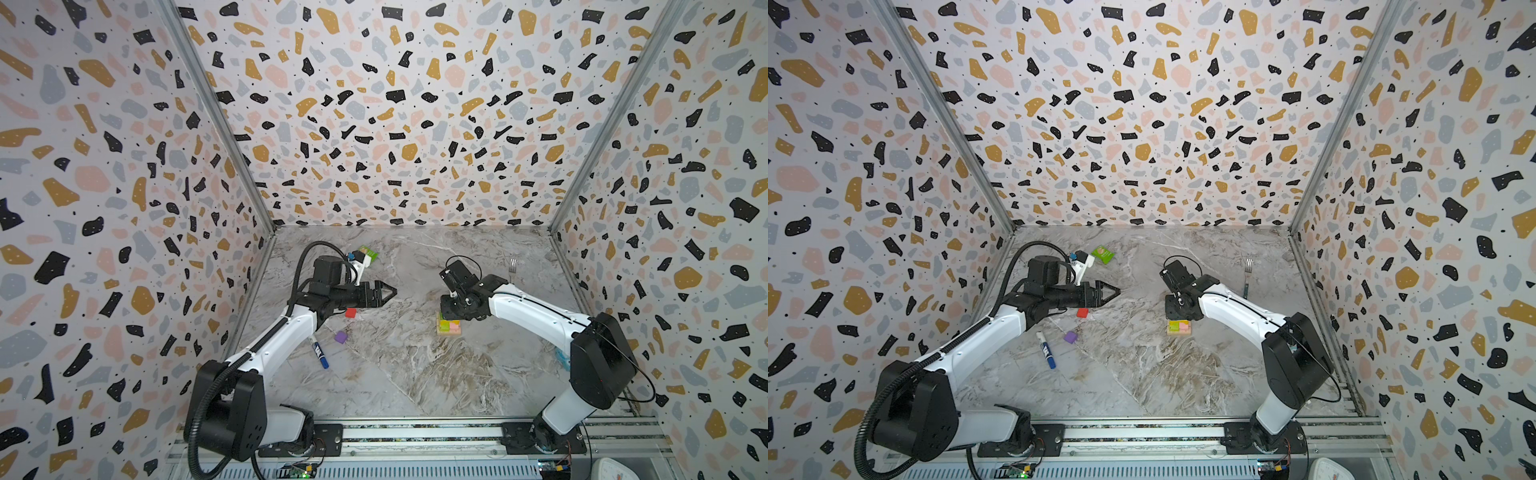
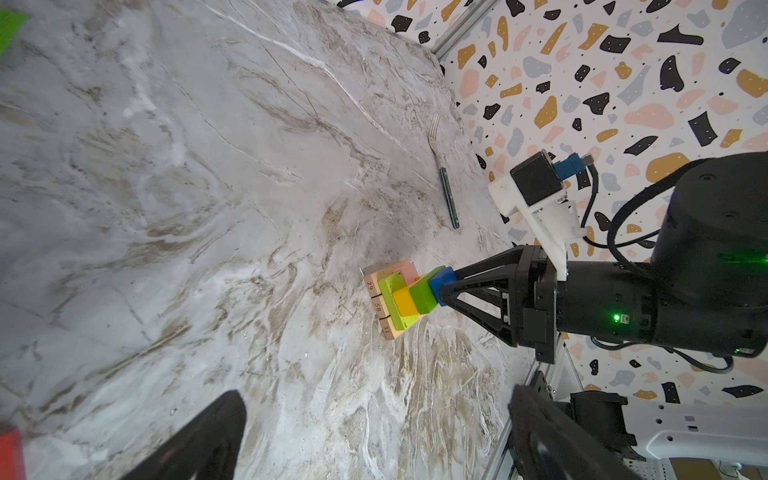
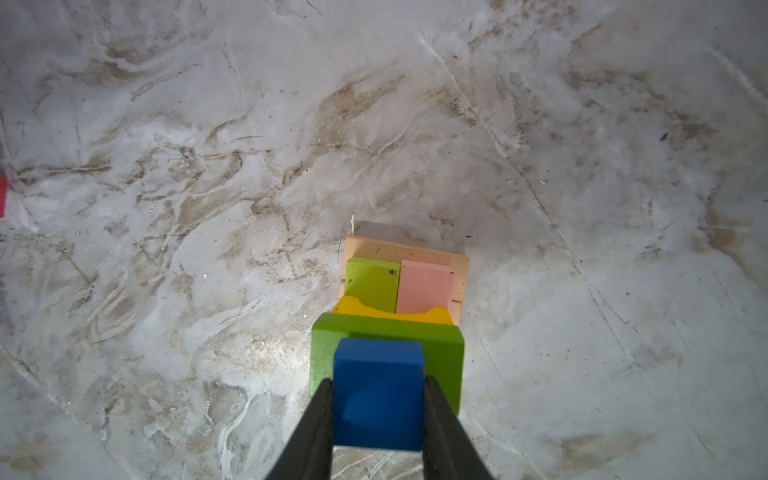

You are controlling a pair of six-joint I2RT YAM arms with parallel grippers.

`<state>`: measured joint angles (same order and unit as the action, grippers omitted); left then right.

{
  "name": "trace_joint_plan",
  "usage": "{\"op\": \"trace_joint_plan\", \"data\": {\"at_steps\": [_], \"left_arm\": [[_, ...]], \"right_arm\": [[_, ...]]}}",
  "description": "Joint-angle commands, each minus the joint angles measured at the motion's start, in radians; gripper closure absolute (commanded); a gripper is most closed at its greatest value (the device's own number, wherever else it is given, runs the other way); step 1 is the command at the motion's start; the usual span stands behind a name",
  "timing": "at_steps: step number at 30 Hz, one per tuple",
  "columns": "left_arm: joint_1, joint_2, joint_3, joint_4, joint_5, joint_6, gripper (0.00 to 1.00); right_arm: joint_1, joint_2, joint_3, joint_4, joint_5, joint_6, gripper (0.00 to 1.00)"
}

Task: Build the wood block tower
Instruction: 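Align and lower the blue cube onto the lime-green block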

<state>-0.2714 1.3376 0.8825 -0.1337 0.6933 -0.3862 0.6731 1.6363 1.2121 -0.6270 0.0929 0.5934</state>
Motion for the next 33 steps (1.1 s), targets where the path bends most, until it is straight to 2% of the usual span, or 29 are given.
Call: {"op": "trace_joint_plan", "data": {"at_steps": [1, 22, 33], "left_arm": [[0.001, 0.001, 0.005, 0.027, -0.004, -0.006, 0.00], [0.000, 0.001, 0.006, 0.023, -0.008, -0.004, 0.00], [0.001, 0.001, 0.007, 0.022, -0.009, -0.001, 0.00]], "right_arm": [[-0.003, -0.005, -0.001, -0.008, 0.004, -0.007, 0.78], [0.000, -0.012, -0.009, -0.007, 0.008, -0.007, 0.76], [0.006, -0.012, -0.009, -0.006, 0.014, -0.009, 0.71]]}}
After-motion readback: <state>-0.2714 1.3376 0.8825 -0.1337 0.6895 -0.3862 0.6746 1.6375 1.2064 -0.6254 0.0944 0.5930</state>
